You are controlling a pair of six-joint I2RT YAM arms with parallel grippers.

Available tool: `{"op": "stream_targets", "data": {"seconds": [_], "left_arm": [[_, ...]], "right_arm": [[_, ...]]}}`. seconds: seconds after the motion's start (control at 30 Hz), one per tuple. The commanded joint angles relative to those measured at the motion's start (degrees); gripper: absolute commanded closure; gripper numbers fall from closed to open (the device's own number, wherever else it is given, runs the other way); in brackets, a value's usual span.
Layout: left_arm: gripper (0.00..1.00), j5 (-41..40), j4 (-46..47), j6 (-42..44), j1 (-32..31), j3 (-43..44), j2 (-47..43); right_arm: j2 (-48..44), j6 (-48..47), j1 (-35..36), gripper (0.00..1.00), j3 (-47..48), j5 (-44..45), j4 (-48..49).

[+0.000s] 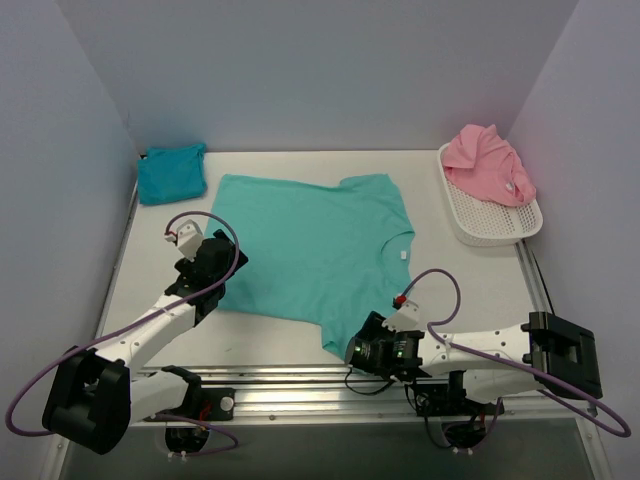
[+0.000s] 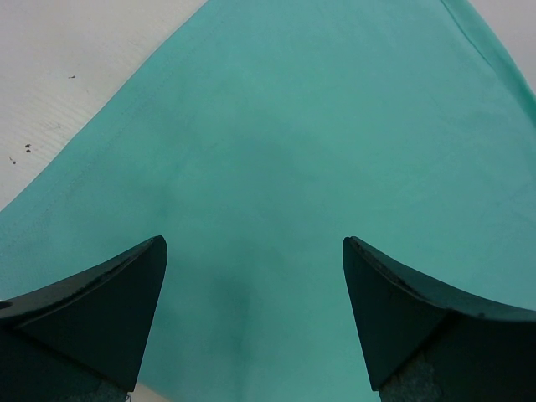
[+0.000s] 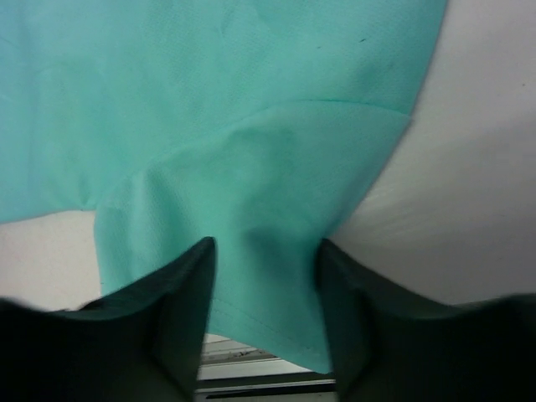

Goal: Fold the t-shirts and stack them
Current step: Move the tshirt to the center of the board

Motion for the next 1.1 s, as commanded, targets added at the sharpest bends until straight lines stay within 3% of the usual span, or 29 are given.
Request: {"op": "stream_targets", "data": {"seconds": [0.0, 0.03, 0.1, 0.4, 0.67, 0.8, 1.07], "left_arm": [[0.06, -1.08, 1.51, -0.73, -0.18, -0.21, -1.04], [0.06, -1.16, 1.25, -0.82, -0.18, -0.30, -1.22], [0.05, -1.25, 0.81, -0.91, -0.18, -0.48, -1.66], [0.05, -3.80, -9.11, -6.35, -0.79, 0.23, -5.35], [0.02, -3.10, -15.09, -8.30, -2.37, -3.91, -13.96], [0.02, 0.41, -18.96, -7.24, -2.81, -2.59, -11.26], [0.01, 1.73, -26.35, -12.33, -7.28, 0.32, -1.14]], "right_arm": [[-0.30, 2.34, 0.20, 0.61, -0.09, 0.60, -4.82], [-0.65, 2.60, 0.20, 0.81, -0.09, 0.68, -5.35], [-1.79, 3.48, 0.29, 1.00, -0.17, 0.68, -6.93], [-6.71, 4.62, 0.37, 1.00, -0.61, 1.65, -13.61], [-18.48, 6.47, 0.46, 1.00, -0.71, 7.70, -22.31], [-21.04, 6.21, 0.29, 1.00, 1.40, 14.11, -24.25], [-15.42, 3.57, -0.06, 1.00, 5.18, 18.52, -22.76]]}}
